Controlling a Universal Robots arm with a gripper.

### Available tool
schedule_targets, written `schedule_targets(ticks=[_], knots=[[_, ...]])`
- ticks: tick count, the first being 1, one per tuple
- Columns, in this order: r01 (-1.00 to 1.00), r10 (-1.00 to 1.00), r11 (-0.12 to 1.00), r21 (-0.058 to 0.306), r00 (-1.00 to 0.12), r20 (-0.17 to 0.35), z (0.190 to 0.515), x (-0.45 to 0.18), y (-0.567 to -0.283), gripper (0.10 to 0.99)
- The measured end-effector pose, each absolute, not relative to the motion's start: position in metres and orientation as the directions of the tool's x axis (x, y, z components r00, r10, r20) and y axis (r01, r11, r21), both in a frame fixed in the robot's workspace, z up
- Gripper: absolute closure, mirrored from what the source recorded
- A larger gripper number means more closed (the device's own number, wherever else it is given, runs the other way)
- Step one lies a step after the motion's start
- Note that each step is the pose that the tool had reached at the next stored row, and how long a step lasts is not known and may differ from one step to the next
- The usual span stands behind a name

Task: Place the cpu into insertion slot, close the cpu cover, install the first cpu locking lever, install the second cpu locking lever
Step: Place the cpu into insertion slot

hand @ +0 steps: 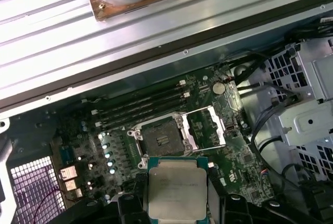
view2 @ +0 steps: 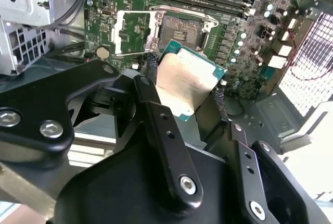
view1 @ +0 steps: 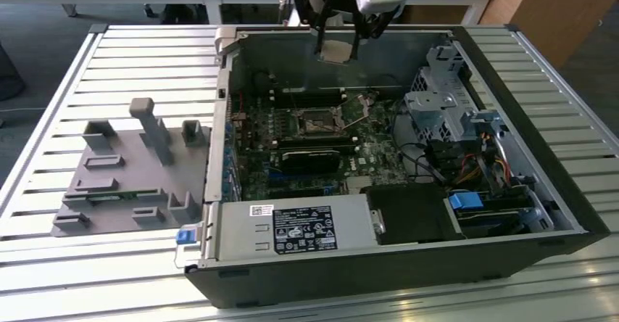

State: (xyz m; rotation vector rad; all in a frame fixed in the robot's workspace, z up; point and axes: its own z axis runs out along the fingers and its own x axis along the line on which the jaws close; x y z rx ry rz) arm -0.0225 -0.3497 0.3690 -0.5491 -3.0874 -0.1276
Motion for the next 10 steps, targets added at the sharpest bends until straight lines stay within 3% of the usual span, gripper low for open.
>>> schedule_targets(ticks=[10], knots=[[0.379,0.379,0.922,0.08,-0.925,0.017,0.367,-0.0227,-0.3497,0.545]])
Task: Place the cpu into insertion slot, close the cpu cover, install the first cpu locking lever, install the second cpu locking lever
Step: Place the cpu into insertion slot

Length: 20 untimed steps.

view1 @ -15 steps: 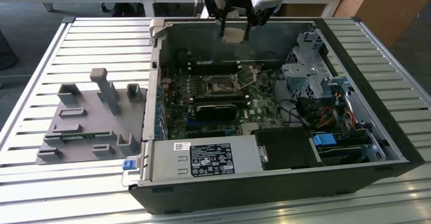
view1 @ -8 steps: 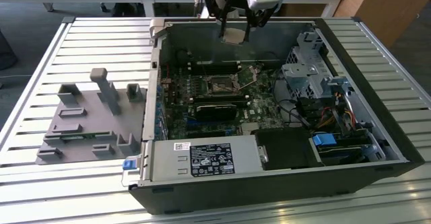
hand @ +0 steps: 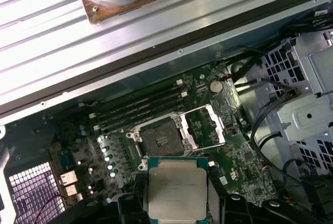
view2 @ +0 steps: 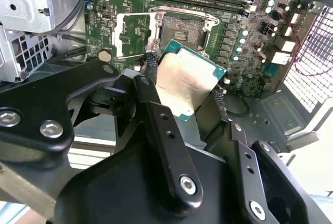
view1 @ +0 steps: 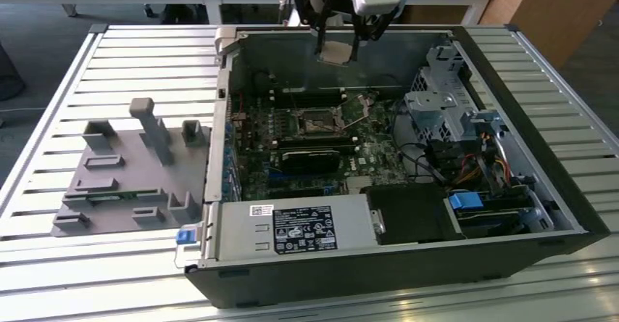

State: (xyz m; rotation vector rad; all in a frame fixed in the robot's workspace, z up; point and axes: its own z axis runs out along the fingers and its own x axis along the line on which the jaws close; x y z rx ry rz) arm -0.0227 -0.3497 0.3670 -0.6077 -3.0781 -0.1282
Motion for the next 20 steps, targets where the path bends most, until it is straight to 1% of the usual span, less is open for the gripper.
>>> schedule_targets(ticks=[20], knots=[[0.417,0.417,0.905,0.079,-0.909,0.017,0.3611,-0.0228,-0.3497,0.545]])
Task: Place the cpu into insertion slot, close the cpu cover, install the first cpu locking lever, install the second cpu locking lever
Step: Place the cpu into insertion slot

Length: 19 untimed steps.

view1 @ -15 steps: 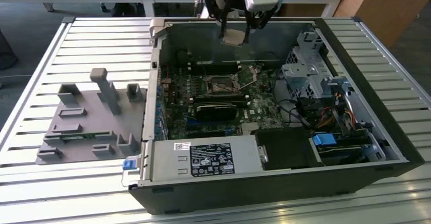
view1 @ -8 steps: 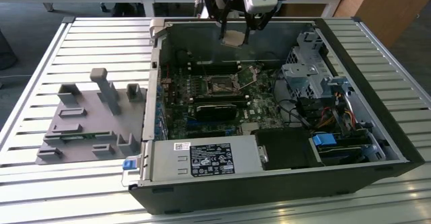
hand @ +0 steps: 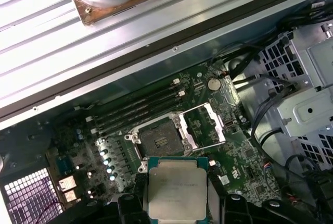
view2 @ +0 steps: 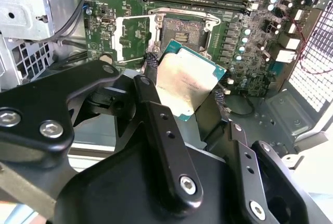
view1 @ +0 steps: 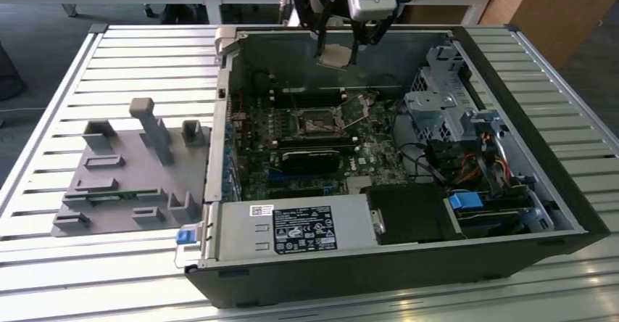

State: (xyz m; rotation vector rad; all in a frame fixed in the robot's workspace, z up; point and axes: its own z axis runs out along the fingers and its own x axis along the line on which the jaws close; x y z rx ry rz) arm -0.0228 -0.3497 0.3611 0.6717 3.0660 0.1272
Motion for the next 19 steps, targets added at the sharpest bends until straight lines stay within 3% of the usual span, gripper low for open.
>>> schedule_targets(ticks=[19], knots=[[0.49,0.49,0.868,0.079,-0.872,0.017,0.3582,-0.0228,-0.3497,0.545]])
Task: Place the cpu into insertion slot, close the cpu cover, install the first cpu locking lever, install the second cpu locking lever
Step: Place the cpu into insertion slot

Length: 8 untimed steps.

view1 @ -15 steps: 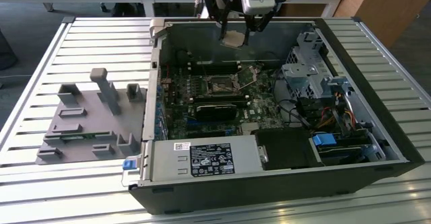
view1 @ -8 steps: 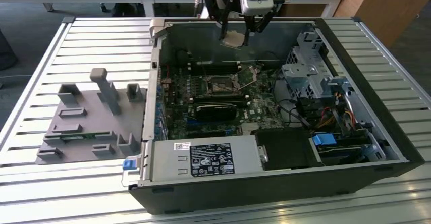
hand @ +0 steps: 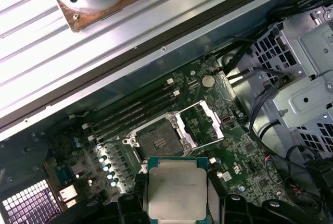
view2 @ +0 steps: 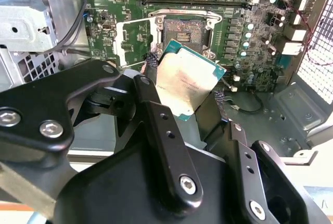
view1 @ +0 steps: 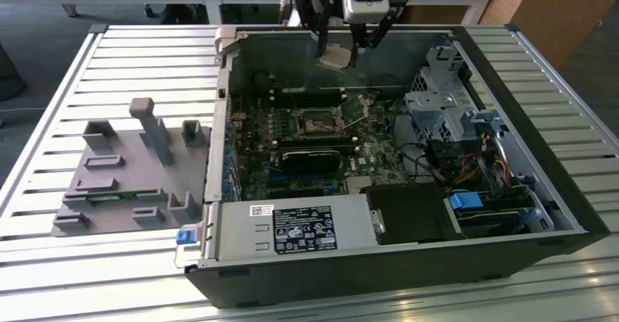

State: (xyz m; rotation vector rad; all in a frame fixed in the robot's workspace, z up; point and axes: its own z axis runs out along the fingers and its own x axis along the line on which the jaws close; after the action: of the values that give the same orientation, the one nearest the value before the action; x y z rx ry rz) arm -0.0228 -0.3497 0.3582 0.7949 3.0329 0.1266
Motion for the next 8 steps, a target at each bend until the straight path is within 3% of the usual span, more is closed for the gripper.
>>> schedule_targets(ticks=[8], knots=[[0.513,0.514,0.855,0.079,-0.858,0.017,0.3574,-0.0228,-0.3497,0.545]])
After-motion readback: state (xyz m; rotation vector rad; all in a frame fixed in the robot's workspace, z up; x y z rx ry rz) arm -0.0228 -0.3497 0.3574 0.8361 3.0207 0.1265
